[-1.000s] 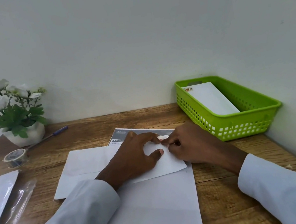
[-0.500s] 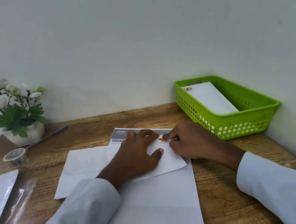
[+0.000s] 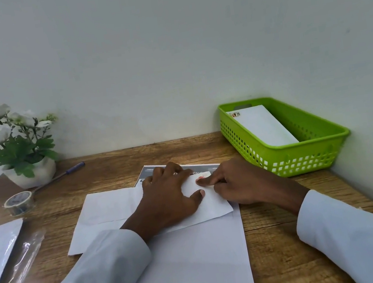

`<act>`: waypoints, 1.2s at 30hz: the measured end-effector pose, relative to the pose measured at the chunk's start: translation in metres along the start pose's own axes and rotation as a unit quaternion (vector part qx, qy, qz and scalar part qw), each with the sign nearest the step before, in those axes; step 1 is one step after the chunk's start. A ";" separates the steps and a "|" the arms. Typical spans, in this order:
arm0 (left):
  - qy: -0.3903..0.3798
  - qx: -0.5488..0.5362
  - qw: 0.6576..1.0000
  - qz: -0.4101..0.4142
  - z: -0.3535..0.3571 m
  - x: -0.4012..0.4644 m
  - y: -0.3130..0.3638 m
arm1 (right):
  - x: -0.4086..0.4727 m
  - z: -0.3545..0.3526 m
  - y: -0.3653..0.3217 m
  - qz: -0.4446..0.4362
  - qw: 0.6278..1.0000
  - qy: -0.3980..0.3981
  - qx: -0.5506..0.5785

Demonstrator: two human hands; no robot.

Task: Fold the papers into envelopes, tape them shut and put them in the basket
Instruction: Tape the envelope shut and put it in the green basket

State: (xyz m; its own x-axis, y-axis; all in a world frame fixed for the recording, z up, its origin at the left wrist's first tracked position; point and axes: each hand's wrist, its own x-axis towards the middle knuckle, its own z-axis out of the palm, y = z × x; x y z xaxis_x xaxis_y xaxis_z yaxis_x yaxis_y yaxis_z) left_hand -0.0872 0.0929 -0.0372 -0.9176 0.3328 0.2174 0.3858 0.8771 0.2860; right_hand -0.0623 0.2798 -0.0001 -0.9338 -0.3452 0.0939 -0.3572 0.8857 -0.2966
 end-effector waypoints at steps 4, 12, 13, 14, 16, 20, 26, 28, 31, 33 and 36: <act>0.003 -0.023 0.999 -0.029 -0.004 0.003 -0.006 | -0.002 0.000 0.002 0.009 0.997 0.013 0.077; -0.045 -0.121 0.989 -0.067 -0.034 0.009 -0.025 | -0.006 0.000 0.006 0.036 0.994 0.060 0.087; -0.047 -0.128 0.988 -0.071 -0.037 0.009 -0.025 | -0.006 0.001 0.006 0.038 0.994 0.055 0.089; -0.049 -0.130 0.988 -0.073 -0.042 0.010 -0.026 | -0.006 0.001 0.005 0.037 0.994 0.051 0.088; -0.048 -0.143 0.987 -0.062 -0.052 0.012 -0.025 | -0.008 0.001 0.003 0.033 0.993 0.061 0.092; -0.002 -0.261 0.963 -0.069 -0.086 0.013 -0.019 | -0.011 -0.003 -0.012 0.054 0.953 0.139 0.264; 0.102 -0.474 0.871 -0.083 -0.146 0.007 -0.002 | -0.016 -0.013 -0.049 0.027 0.762 0.041 0.645; 0.122 -0.535 0.833 -0.074 -0.159 0.009 0.002 | -0.015 -0.019 -0.060 0.007 0.742 0.042 0.669; 0.143 -0.574 0.804 -0.060 -0.165 0.014 0.006 | -0.013 -0.040 -0.061 0.021 0.727 0.124 0.675; 0.143 -0.582 0.799 -0.049 -0.161 0.019 0.009 | -0.012 -0.058 -0.051 0.035 0.724 0.182 0.664; 0.120 -0.587 0.800 -0.034 -0.156 0.032 0.019 | -0.011 -0.085 -0.034 0.039 0.730 0.241 0.638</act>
State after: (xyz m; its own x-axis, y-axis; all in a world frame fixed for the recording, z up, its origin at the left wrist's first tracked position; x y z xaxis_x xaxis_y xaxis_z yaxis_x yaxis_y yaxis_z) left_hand -0.0939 0.0658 0.1211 -0.9498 0.0979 0.2971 0.2892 -0.0874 0.9533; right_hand -0.0416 0.2803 0.0900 -0.9585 0.1135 0.2614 -0.2808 -0.2192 -0.9344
